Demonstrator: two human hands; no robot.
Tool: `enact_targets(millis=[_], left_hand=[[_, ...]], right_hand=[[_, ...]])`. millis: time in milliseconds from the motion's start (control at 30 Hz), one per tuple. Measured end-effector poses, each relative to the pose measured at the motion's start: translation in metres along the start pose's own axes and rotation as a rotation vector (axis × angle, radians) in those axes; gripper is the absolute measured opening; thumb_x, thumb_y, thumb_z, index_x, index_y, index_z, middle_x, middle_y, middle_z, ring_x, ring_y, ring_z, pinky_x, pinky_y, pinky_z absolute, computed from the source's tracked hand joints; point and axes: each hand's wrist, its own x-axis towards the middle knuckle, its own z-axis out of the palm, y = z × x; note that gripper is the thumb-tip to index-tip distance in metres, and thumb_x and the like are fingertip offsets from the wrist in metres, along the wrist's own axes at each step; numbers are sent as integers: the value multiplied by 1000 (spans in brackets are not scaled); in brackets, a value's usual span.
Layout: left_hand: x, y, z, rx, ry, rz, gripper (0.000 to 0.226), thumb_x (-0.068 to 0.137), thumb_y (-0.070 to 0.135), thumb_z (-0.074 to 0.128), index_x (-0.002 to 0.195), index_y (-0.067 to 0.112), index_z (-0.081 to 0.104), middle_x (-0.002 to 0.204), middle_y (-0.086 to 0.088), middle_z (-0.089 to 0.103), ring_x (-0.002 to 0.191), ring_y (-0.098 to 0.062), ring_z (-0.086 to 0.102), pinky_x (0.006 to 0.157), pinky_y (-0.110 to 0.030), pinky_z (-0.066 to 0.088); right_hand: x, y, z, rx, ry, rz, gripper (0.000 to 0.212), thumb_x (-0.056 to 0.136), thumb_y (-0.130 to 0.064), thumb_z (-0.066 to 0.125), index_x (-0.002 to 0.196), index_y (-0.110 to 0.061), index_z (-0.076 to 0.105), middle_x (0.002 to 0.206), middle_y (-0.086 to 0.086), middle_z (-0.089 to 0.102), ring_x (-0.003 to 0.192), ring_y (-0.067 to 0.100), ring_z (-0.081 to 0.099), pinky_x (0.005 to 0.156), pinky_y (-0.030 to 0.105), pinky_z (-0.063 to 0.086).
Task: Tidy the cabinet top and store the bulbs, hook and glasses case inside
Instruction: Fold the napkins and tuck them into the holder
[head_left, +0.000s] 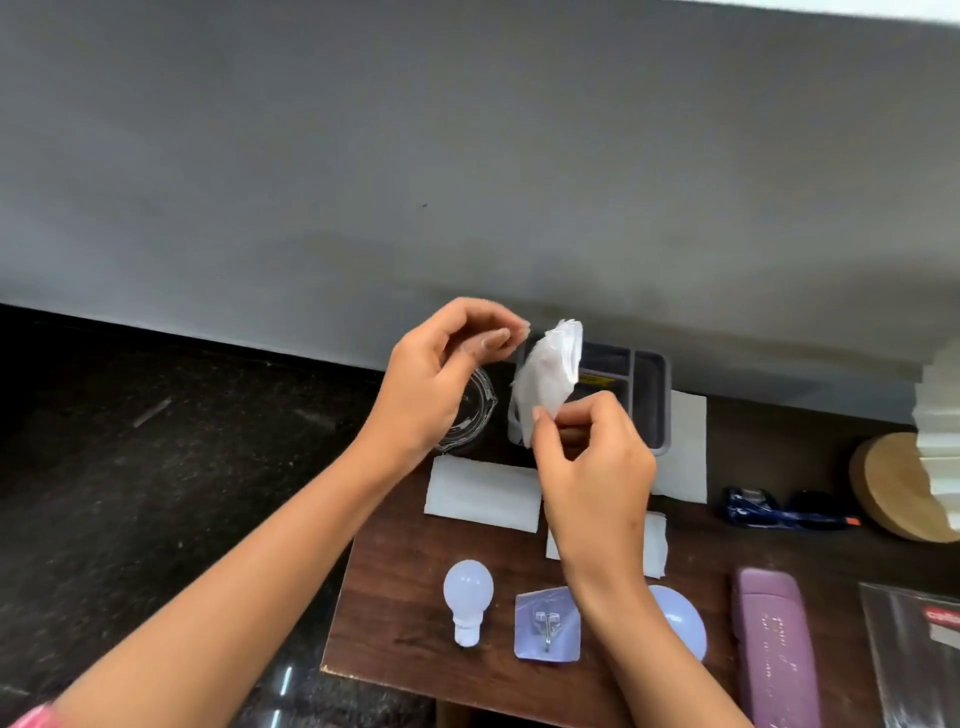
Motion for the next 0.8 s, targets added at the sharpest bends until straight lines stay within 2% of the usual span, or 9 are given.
enact_targets(millis=[100, 200, 300, 367, 433, 567, 633, 733, 800], left_hand=[[15, 6, 15, 72, -16, -39, 16, 93, 16, 49, 100, 12, 62, 98, -1, 68, 96, -9, 65, 82, -21, 53], [14, 5, 28, 227, 31, -90, 35, 85, 46, 45, 94, 16, 63, 93, -1, 70, 91, -13, 66, 79, -29, 54], [7, 2, 36, 256, 13, -107, 42, 72, 57, 51, 95, 24, 63, 86, 14, 69, 81, 6, 65, 70, -9, 50], [5, -3, 39, 281, 8, -108, 52, 66, 56, 66, 105, 22, 64, 92, 12, 70, 84, 9, 65, 74, -4, 48], [4, -6, 41, 326, 22, -84, 53, 64, 50, 75, 107, 21, 65, 92, 11, 71, 86, 8, 65, 77, -6, 49], [6, -12, 44, 521, 133, -7, 11, 83, 26, 65, 89, 18, 70, 65, 9, 69, 62, 0, 63, 57, -12, 46], [8, -16, 44, 615, 184, 5, 15, 86, 21, 60, 78, 13, 69, 53, 5, 61, 50, -8, 54, 51, -22, 44], [12, -21, 45, 705, 224, 5, 19, 84, 20, 62, 71, 7, 67, 62, -7, 65, 58, -21, 57, 58, -38, 47], [12, -24, 46, 740, 238, -3, 19, 81, 20, 63, 72, 4, 66, 68, -9, 64, 62, -24, 56, 61, -36, 44]], right_hand=[[10, 1, 2, 40, 97, 43, 15, 83, -14, 62, 73, -13, 51, 72, 1, 55, 71, -1, 53, 54, 1, 38], [18, 6, 11, 39, 112, 63, 14, 83, -13, 61, 74, -13, 51, 73, 1, 55, 66, 0, 53, 56, 1, 37], [24, 13, 19, 37, 88, 67, 11, 84, -12, 59, 75, -10, 52, 78, 5, 58, 66, 9, 52, 59, 10, 39], [27, 18, 22, -23, 53, 34, 2, 83, -6, 54, 81, -5, 55, 80, 6, 57, 66, 14, 50, 59, 14, 35], [29, 23, 25, -78, 0, 11, 10, 79, 0, 50, 87, -1, 57, 83, 9, 58, 72, 15, 52, 62, 13, 34], [33, 25, 28, -72, -8, 6, 8, 83, -7, 57, 90, -4, 54, 90, 11, 59, 77, 14, 48, 66, 13, 31], [37, 27, 29, -110, -2, 12, 8, 84, -13, 58, 87, -6, 53, 91, 11, 58, 79, 20, 51, 65, 16, 30], [40, 29, 30, -214, 1, 20, 12, 84, -16, 58, 90, -7, 53, 96, 11, 58, 88, 27, 54, 75, 32, 43], [40, 28, 29, -279, -1, 22, 13, 83, -16, 57, 93, -8, 53, 99, 12, 57, 90, 30, 54, 80, 44, 47]])
